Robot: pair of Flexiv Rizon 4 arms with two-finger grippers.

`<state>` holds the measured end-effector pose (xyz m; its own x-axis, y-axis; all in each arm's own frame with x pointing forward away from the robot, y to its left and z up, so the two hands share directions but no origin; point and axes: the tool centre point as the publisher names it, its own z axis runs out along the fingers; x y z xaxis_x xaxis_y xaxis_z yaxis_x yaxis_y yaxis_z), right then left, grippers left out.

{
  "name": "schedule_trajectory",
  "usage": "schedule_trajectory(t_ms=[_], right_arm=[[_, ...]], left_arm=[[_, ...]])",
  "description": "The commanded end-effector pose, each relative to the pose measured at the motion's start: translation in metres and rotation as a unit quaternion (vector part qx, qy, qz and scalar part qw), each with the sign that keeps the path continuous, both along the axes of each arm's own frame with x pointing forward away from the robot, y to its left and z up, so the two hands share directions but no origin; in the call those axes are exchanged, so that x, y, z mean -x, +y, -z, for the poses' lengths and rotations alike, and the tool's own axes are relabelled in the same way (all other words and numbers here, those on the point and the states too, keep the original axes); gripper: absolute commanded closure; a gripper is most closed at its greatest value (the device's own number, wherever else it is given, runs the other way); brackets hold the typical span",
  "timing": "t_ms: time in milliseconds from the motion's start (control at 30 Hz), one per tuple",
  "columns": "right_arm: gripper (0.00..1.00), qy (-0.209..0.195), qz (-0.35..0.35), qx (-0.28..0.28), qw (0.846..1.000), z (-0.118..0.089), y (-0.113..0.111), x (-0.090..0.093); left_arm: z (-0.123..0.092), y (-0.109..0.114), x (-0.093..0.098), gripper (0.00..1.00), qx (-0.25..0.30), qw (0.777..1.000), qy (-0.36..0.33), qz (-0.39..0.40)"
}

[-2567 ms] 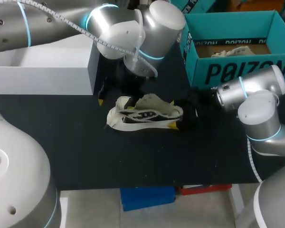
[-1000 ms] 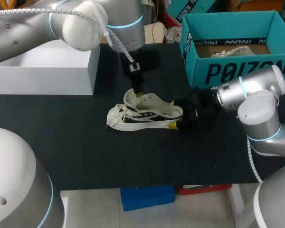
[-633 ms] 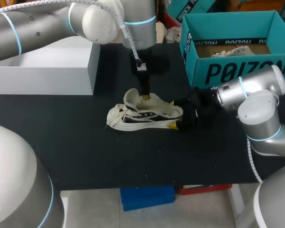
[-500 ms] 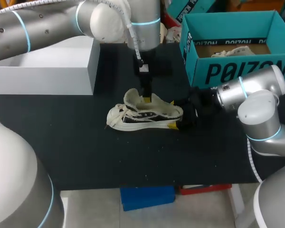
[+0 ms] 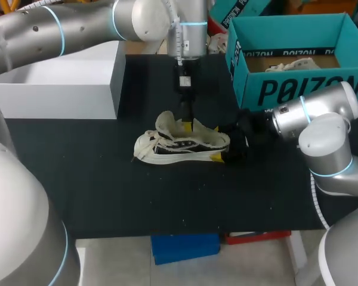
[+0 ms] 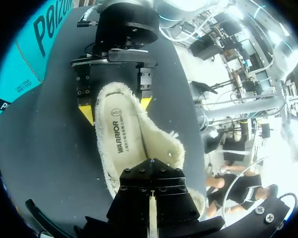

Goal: Take the shoe out of the shoebox, open the shoe tongue, remove and reinsert the insole, then place the shoe into the shoebox

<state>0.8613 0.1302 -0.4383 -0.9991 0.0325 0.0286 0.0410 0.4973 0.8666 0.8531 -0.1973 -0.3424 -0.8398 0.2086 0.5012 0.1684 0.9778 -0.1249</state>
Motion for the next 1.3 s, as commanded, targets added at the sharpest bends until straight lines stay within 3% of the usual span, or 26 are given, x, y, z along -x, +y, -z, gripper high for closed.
schedule_trajectory(t_ms=[33, 433, 1067, 1133, 1300], right_arm=[[1.00, 0.000, 0.001, 0.001, 1.000, 0.004, 0.000, -0.001], [1.00, 0.000, 0.001, 0.001, 1.000, 0.004, 0.000, -0.001], [1.00, 0.000, 0.001, 0.001, 1.000, 0.004, 0.000, -0.001], [1.00, 0.000, 0.001, 0.001, 1.000, 0.004, 0.000, -0.001], [1.00, 0.000, 0.001, 0.001, 1.000, 0.004, 0.000, -0.001]], left_arm=[[0.007, 0.008, -0.004, 1.00, 0.024, 0.999, -0.020, -0.034], [0.015, 0.019, -0.008, 1.00, 0.045, 0.993, -0.058, -0.090], [0.033, -0.010, 0.007, 1.00, 0.022, 0.996, -0.067, -0.056], [0.040, -0.010, 0.007, 1.00, -0.007, 0.994, -0.079, -0.079], [0.047, -0.011, 0.008, 1.00, 0.008, 0.995, -0.056, -0.080]])
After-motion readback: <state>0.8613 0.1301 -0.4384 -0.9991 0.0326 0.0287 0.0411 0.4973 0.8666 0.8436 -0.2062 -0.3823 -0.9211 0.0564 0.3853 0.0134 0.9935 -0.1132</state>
